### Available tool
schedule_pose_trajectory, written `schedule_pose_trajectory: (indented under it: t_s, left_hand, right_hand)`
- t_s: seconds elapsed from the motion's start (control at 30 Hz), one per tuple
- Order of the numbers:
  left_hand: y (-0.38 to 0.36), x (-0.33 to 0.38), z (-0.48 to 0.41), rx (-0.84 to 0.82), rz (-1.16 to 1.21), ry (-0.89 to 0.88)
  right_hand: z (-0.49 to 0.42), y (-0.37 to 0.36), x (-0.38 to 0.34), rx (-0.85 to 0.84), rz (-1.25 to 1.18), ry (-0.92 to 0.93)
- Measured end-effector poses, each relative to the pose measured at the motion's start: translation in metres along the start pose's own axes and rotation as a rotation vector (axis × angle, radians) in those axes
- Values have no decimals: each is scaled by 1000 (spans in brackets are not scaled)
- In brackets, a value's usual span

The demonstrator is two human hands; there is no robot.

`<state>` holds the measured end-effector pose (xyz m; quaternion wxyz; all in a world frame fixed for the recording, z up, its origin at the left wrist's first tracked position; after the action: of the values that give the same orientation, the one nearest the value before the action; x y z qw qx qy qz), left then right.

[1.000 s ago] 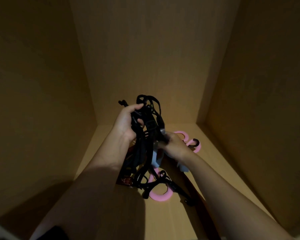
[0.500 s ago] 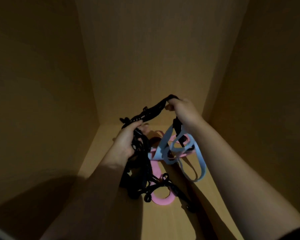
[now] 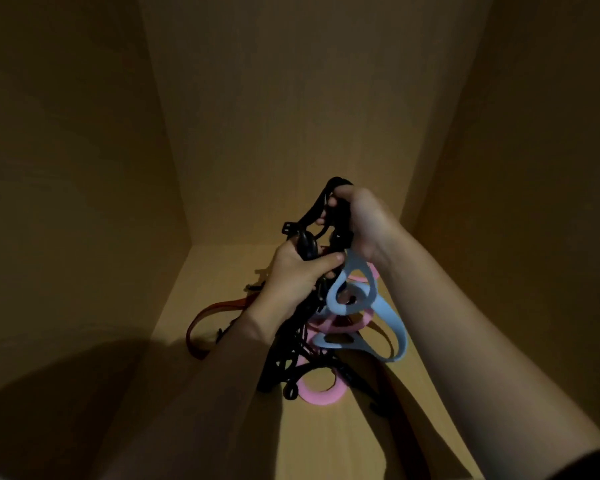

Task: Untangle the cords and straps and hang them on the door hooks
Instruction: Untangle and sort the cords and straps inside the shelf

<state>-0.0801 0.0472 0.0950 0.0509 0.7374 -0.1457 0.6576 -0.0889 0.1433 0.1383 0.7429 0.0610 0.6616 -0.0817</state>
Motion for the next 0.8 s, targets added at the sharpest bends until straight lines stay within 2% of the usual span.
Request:
schedule_pose_trajectory:
  t_s: [0.07,0.17,0.27,0.33,0.43,0.6,0.7,0.8]
  left_hand:
    - [3,1,-1,18,-52,-5]
    - [18,10,-5,135,-149,-48]
    - [39,28,-6,285,-231,-150]
    - [44,42,-3,325,-315,-237]
    - [45,48,0,321,-324,-272]
    - [35,30,-3,101,-212,-119]
    - [33,23,-4,37,-229,-99]
    - [39,7,-6,21,-277,-52]
  right_hand:
    - [2,1,-1,33,161,57]
    - [2,5,-4,115,447,191]
    - [-1,15,-3,208,543,219]
    - [-2,18,-2,215,454,207]
    - [-2,13,2,159,151,150]
    - [-5,-15,-12,-151,-695,170]
    - [-2,-32,-20,-266,-722,173]
    - [-6,-38,-15,-302,-744,142]
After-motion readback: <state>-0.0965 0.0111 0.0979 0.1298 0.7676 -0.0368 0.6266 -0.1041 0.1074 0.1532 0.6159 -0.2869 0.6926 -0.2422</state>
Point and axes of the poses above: each hand's wrist, its own z-axis away from the middle knuckle, its own y-axis out of the back of the hand, x = y × z, the point moved 8 cm from there along -z, towards the middle knuckle, and after that the axes turned 5 degrees about z, right-handed, at the moved point
